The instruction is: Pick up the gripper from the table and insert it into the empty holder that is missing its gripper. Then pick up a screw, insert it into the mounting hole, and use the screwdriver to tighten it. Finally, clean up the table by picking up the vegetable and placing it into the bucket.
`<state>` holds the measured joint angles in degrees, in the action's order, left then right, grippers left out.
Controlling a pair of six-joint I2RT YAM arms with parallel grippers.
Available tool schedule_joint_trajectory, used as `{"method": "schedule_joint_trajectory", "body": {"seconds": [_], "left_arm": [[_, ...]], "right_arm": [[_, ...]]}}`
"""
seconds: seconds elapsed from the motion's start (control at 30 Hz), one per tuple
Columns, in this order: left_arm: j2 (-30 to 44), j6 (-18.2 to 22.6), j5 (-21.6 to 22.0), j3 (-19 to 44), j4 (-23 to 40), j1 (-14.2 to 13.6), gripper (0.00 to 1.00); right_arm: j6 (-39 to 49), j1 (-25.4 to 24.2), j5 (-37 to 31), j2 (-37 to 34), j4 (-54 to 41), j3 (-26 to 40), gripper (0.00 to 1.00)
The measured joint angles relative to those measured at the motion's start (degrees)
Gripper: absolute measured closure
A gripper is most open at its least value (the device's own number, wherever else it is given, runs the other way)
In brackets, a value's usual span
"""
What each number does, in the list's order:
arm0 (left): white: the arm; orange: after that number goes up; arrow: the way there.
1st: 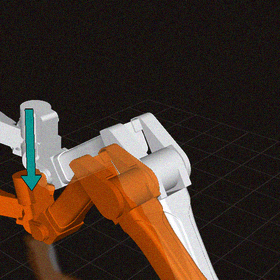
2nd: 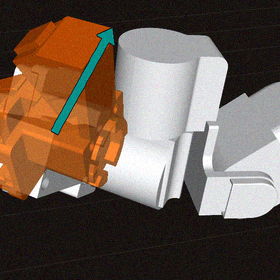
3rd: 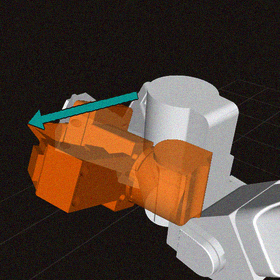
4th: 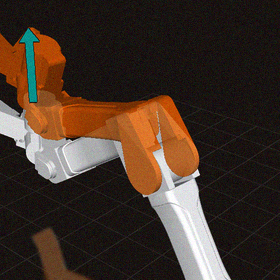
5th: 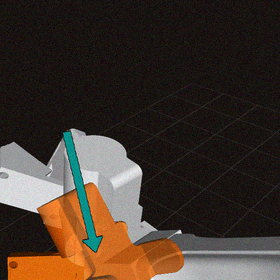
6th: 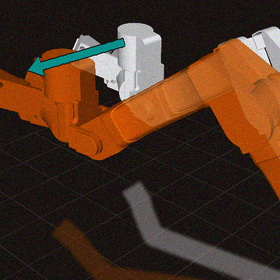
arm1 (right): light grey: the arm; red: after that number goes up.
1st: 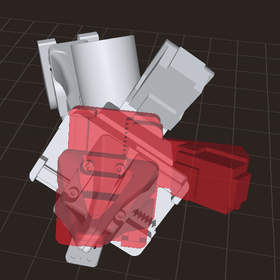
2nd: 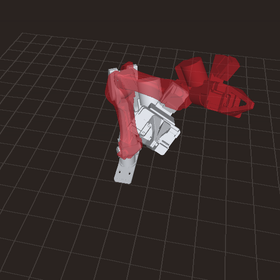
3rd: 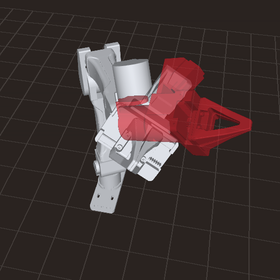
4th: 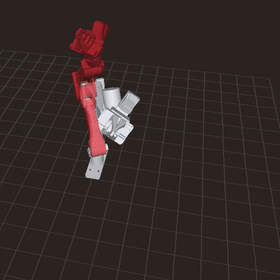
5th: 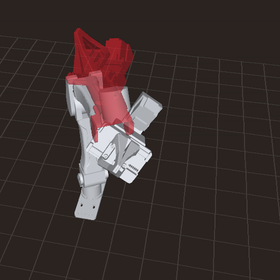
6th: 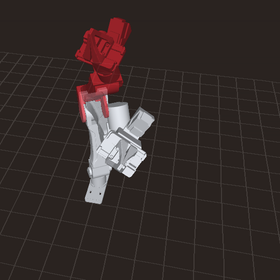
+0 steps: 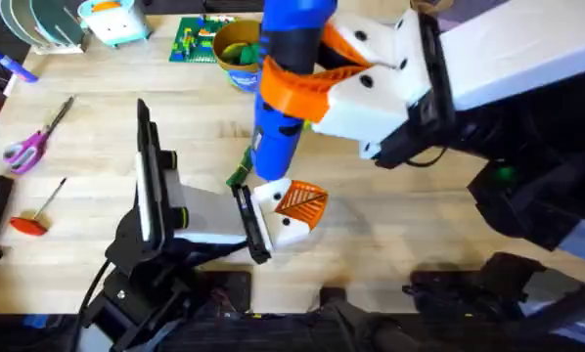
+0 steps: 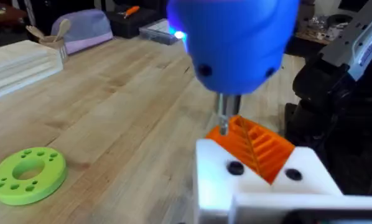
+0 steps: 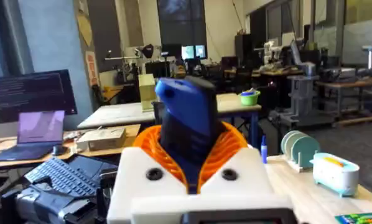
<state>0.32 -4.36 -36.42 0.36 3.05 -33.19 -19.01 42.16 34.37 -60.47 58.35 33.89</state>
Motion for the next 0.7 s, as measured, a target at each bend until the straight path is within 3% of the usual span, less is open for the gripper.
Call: {"method": "schedule_joint_trajectory", "body": {"seconds": [0.17, 0.33, 0.53, 0.7], "left_arm": [[0.0, 0.0, 0.0, 0.0, 0.0, 0.0, 0.993], [0.0, 0.0, 0.0, 0.0, 0.0, 0.0, 0.993], [0.0, 0.0, 0.0, 0.0, 0.0, 0.0, 0.993], [0.0, 0.0, 0.0, 0.0, 0.0, 0.0, 0.993]], "right_arm": [[1.0, -4.9, 0.2, 0.2, -3.4, 0.1, 0.928], [6.3, -15.5, 0.3, 0.1, -23.6, 2.9, 0.928], [23.6, -27.2, -1.6, -1.1, -51.3, 13.3, 0.928], [42.8, -33.1, -10.4, -6.8, -66.5, 21.7, 0.928]]}}
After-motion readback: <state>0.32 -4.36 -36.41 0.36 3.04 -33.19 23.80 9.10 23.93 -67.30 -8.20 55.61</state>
